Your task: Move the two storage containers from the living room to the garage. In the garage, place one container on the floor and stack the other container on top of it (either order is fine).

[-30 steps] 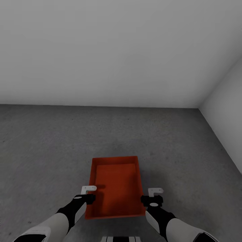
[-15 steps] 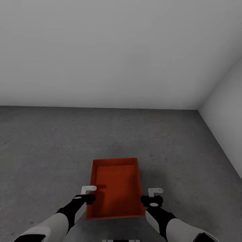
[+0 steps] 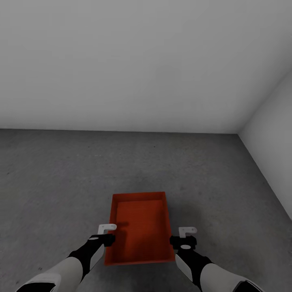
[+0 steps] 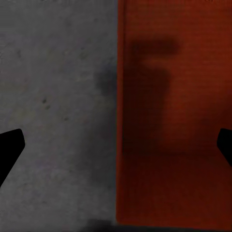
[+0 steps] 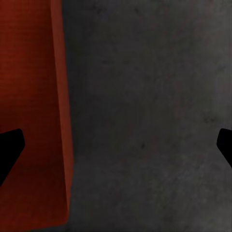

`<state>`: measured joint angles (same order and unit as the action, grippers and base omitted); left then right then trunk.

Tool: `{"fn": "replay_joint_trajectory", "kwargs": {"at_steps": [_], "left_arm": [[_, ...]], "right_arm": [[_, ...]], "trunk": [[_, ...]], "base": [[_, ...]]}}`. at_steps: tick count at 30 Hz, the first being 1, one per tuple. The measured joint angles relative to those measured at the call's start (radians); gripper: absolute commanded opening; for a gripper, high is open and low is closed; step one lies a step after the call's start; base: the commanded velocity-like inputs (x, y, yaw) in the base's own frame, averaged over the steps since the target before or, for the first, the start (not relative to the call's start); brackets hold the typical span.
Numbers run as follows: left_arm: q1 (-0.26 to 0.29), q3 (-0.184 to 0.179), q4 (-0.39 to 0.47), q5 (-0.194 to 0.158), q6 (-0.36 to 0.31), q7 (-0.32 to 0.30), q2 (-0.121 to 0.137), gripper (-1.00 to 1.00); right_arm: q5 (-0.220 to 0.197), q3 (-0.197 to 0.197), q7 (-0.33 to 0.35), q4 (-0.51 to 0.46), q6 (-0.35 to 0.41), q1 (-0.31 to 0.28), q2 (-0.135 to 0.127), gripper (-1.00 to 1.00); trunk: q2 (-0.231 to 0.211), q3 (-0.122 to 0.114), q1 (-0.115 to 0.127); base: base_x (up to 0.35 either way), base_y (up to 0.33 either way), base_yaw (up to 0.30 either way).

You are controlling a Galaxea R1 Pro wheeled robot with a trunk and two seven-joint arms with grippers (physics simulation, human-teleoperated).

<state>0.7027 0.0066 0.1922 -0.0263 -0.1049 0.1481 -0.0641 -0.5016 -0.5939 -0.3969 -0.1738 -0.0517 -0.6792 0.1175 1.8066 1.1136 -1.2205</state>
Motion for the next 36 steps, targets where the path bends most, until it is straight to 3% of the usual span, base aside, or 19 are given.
{"fn": "replay_joint_trajectory", "kwargs": {"at_steps": [11, 36], "left_arm": [[0.000, 0.003, 0.000, 0.000, -0.007, 0.003, -0.001, 1.00], [0.000, 0.002, 0.000, 0.000, -0.007, 0.002, 0.000, 1.00]], "right_arm": [[0.000, 0.000, 0.000, 0.001, 0.000, 0.000, 0.001, 1.00], [0.001, 0.000, 0.000, 0.001, 0.000, 0.000, 0.001, 1.00]], "trunk": [[0.000, 0.000, 0.000], [0.000, 0.000, -0.001]], "base": [[-0.060, 0.000, 0.000], [-0.314, 0.000, 0.000]]}}
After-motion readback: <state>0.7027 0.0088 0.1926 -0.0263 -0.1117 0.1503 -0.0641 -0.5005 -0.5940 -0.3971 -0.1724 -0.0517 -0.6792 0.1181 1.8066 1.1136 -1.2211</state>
